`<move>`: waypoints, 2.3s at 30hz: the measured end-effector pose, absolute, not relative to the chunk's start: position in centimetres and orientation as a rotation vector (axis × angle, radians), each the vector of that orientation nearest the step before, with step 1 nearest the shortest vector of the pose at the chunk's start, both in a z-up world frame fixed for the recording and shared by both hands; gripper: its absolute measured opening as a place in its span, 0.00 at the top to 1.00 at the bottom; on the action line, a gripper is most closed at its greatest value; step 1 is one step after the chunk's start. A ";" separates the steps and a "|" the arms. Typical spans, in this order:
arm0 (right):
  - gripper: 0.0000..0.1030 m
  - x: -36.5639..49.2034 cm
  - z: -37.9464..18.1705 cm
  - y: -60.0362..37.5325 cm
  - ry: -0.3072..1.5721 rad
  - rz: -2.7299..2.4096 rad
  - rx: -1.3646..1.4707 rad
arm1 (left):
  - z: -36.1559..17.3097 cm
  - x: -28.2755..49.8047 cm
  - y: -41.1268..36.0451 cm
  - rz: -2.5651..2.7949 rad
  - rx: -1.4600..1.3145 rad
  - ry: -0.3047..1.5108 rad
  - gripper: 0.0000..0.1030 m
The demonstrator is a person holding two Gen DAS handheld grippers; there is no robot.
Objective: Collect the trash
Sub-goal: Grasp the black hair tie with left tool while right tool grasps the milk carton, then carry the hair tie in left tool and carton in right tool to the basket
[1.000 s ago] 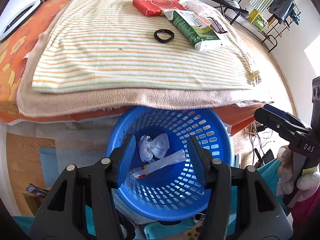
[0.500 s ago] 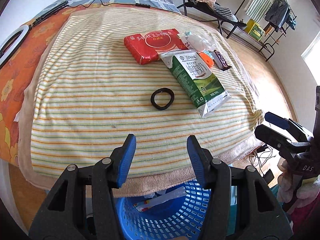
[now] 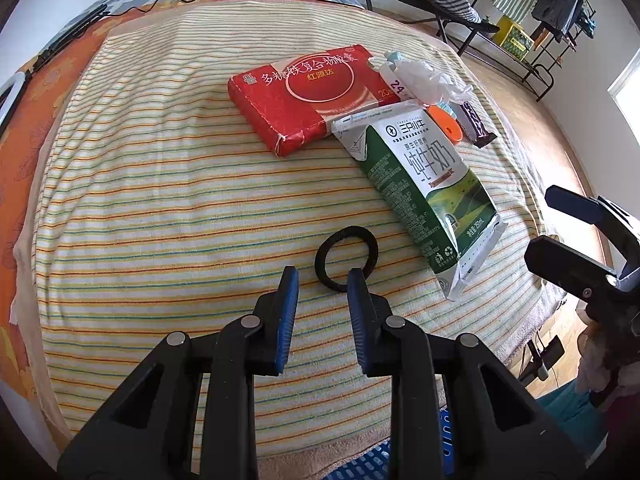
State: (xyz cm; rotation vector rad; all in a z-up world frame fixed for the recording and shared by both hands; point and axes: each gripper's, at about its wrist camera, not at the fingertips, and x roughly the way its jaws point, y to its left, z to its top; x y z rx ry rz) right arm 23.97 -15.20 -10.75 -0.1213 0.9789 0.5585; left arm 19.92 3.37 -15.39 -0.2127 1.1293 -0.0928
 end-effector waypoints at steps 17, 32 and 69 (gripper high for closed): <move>0.00 27.7 -14.0 -12.0 1.039 0.565 -0.200 | -16.4 22.5 2.8 -0.060 -0.103 1.107 0.97; 0.09 29.6 -17.5 -8.7 1.095 0.520 -0.275 | -15.9 21.7 4.7 -0.021 -0.123 1.087 0.98; 0.21 20.0 -12.4 -13.6 1.007 0.569 -0.184 | -10.0 11.1 3.0 -0.016 -0.126 0.973 0.98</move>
